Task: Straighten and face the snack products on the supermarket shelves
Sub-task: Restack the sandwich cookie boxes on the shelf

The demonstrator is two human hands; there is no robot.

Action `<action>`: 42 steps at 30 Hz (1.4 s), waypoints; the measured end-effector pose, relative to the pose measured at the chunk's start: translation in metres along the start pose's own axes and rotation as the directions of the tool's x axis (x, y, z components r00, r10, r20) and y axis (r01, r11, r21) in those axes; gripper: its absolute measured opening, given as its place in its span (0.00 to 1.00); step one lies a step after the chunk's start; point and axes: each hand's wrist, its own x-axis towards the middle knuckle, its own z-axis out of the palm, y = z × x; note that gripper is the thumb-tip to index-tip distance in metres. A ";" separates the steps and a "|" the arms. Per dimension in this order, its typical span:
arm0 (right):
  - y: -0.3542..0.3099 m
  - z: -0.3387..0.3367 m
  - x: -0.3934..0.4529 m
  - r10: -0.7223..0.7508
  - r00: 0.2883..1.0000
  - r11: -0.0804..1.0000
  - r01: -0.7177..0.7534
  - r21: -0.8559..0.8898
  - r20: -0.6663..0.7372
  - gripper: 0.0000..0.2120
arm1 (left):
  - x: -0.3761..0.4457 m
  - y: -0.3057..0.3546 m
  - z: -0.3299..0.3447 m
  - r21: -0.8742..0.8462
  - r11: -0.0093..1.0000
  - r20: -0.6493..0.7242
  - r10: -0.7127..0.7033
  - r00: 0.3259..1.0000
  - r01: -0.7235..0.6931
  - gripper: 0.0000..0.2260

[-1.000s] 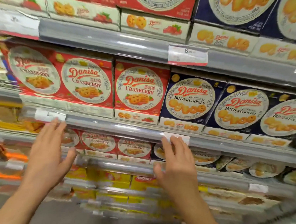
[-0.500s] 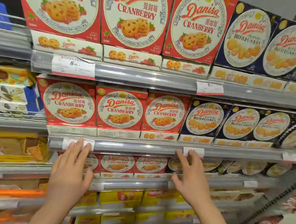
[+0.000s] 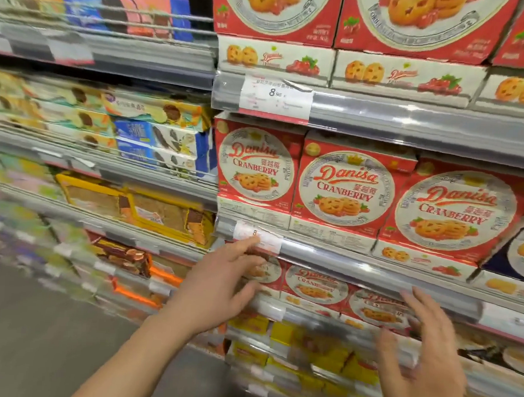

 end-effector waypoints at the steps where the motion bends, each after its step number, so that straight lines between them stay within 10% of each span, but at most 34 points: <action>1: -0.010 0.008 -0.003 -0.039 0.998 0.998 0.037 0.051 0.040 0.25 | -0.002 -0.008 -0.009 -0.038 0.999 -0.014 -0.018 1.000 0.017 0.28; 11: -0.064 0.091 0.014 -0.047 0.972 0.990 0.014 0.141 0.232 0.30 | -0.014 -0.178 -0.070 0.022 0.971 -0.226 -0.226 0.948 0.237 0.22; 21: -0.222 0.244 0.053 -0.316 0.948 0.948 0.317 -0.027 0.032 0.20 | 0.043 -0.322 -0.134 0.159 0.987 -0.379 0.027 0.925 0.036 0.26; 29: -0.304 0.296 0.144 -0.474 0.881 0.828 0.441 -0.346 -0.012 0.28 | 0.055 -0.348 -0.125 0.119 0.988 -0.444 0.140 0.885 -0.096 0.23; 42: -0.325 0.309 0.196 -0.286 0.941 0.642 0.328 -0.693 0.181 0.37 | 0.052 -0.344 -0.134 0.151 0.985 -0.436 0.145 0.888 -0.087 0.22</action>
